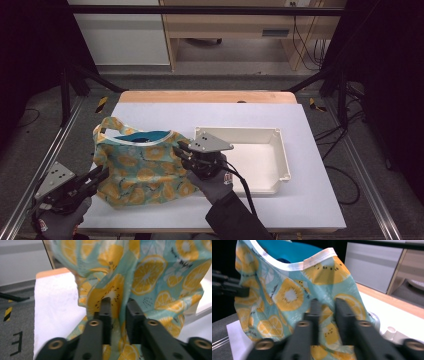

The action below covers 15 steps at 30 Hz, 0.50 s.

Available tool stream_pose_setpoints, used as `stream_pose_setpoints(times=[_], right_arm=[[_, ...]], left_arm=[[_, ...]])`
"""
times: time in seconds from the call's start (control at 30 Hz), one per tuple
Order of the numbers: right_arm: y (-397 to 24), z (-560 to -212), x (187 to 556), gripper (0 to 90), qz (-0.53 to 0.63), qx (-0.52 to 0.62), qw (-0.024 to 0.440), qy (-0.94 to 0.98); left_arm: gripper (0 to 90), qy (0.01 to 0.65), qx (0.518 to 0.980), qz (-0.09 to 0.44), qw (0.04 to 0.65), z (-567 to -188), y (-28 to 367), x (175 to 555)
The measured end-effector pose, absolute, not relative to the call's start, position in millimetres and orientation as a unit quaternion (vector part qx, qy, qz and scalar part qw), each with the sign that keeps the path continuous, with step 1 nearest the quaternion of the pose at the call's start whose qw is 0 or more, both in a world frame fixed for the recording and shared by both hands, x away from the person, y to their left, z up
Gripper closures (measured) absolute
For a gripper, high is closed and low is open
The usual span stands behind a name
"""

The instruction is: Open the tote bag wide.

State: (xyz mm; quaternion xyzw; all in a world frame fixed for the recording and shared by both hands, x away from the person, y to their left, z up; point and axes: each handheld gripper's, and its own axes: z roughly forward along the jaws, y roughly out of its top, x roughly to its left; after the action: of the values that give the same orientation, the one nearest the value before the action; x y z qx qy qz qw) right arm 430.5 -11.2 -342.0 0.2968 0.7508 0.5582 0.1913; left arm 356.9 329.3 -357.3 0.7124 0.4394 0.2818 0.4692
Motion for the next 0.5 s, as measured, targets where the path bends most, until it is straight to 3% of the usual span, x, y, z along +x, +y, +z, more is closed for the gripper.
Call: stream_pose_setpoints(times=[0.07,0.23,0.4,0.5], right_arm=[[-15,-343,430,90.0,0.556,0.302,0.193,0.750],[-20,-343,427,90.0,0.561,0.301,0.182,0.749],[-18,-343,421,90.0,0.557,0.294,0.183,0.755],[-16,-342,420,90.0,0.556,0.289,0.183,0.758]], left_arm=[[65.1,0.437,0.710,0.282,0.475,-350,329,356],[55.9,0.429,0.700,0.297,0.487,-329,328,353],[53.4,0.421,0.694,0.309,0.495,-310,327,357],[56.3,0.423,0.695,0.314,0.489,-306,324,365]])
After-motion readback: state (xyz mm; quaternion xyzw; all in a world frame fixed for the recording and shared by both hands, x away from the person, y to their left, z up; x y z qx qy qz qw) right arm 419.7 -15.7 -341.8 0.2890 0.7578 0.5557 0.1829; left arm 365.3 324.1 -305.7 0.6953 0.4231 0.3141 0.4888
